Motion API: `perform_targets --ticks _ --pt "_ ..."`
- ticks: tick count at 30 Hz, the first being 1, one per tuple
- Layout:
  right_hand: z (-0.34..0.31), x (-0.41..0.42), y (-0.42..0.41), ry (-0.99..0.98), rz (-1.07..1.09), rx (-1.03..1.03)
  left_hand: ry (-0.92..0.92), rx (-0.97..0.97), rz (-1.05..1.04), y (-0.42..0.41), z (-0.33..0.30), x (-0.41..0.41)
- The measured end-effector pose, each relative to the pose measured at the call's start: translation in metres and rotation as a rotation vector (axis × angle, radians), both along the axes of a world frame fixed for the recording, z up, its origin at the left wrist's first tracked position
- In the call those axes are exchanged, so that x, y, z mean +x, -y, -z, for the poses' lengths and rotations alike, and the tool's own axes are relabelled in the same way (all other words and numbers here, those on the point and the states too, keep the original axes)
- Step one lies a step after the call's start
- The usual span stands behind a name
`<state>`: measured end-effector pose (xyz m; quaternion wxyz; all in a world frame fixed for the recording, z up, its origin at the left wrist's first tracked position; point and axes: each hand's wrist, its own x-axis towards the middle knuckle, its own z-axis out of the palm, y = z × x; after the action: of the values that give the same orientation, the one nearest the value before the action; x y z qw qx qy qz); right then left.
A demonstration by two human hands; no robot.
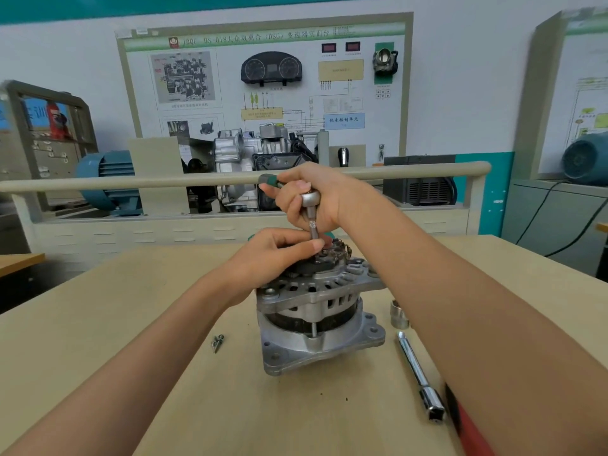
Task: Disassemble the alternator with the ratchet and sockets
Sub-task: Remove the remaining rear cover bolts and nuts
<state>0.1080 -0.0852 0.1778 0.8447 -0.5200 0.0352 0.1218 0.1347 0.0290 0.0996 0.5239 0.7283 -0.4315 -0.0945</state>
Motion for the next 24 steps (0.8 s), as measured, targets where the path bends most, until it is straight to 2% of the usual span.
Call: perform_targets --ticks 3,5,9,10,12,14,19,24 --pt "0.001 -0.004 0.000 0.009 0.045 0.022 -0.091 -0.014 -0.036 0.002 -0.006 -0.002" --pt "0.002 -0.006 -0.004 0.042 0.171 0.057 -0.120 -0.055 -0.084 0.003 -0.005 -0.004" --pt "0.013 0.000 -0.017 0.245 0.857 0.217 -0.075 -0.145 -0.210 0.009 0.002 -0.009" --pt "0.015 0.000 -0.017 0.289 0.929 0.261 -0.044 -0.143 -0.261 0.011 0.003 -0.009" --pt "0.016 -0.002 -0.012 0.299 0.870 0.323 -0.017 -0.121 -0.326 0.015 0.003 -0.009" --pt "0.012 -0.005 -0.007 0.211 0.814 0.370 0.011 -0.073 -0.355 0.019 0.000 -0.012" --pt "0.007 -0.001 0.001 0.130 0.639 0.250 0.202 -0.097 -0.410 0.028 0.007 -0.019" --pt "0.006 0.000 0.010 0.055 0.275 0.160 0.309 -0.120 -0.439 0.026 0.010 -0.015"
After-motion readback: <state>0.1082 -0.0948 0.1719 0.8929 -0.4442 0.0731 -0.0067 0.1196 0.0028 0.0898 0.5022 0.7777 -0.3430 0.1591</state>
